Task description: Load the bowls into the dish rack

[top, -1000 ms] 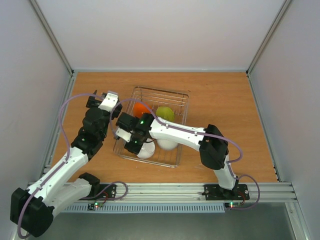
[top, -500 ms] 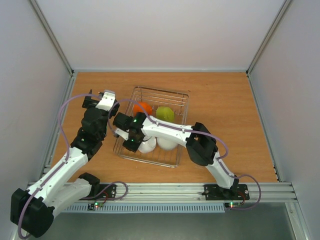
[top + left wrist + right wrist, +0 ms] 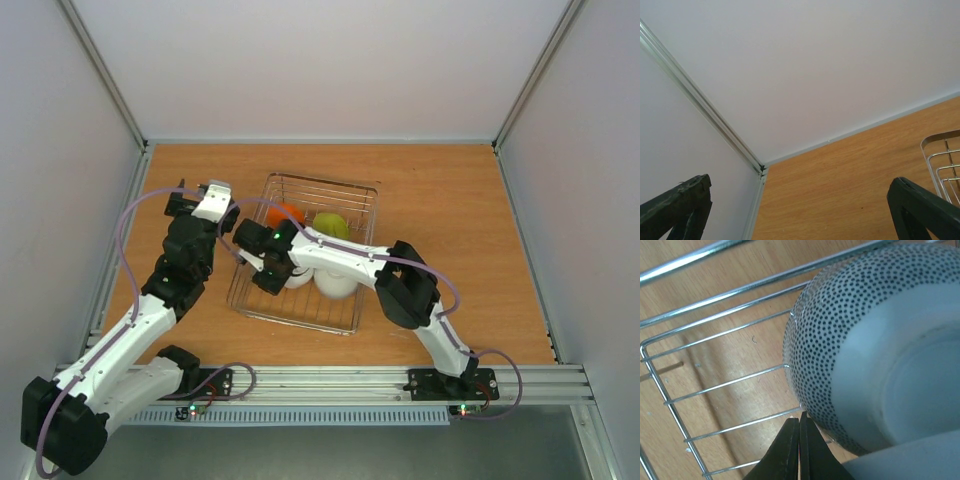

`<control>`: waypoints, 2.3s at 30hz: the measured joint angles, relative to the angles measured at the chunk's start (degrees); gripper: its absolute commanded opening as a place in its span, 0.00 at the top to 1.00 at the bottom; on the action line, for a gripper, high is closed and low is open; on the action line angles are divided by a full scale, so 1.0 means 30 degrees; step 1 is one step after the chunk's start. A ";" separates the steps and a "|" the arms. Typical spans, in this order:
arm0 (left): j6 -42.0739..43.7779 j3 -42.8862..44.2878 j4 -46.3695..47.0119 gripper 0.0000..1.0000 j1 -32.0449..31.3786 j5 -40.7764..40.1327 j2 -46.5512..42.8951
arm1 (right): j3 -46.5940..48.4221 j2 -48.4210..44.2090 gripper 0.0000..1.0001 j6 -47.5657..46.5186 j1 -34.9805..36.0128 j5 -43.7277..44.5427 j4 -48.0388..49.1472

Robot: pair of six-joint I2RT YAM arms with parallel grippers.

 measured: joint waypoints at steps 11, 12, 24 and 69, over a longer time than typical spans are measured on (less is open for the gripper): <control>-0.0007 -0.0007 0.0000 0.04 -0.0036 0.0357 0.0000 | -0.2361 -0.4422 0.32 -0.0342 0.1107 0.0168 0.0903; -0.0007 -0.0007 0.0000 0.04 -0.0036 0.0364 0.0000 | -0.2361 -0.4707 0.28 -0.0270 0.1348 0.0430 0.0867; 0.0153 -0.0168 0.0408 0.04 -0.0036 -0.0015 -0.0197 | -0.2317 -0.2455 0.07 0.1013 0.2535 0.7009 -0.1552; 0.0510 -0.0350 0.1005 0.04 -0.0036 -0.0364 -0.0386 | -0.6280 -0.2674 0.05 0.6105 0.2506 1.3063 0.1814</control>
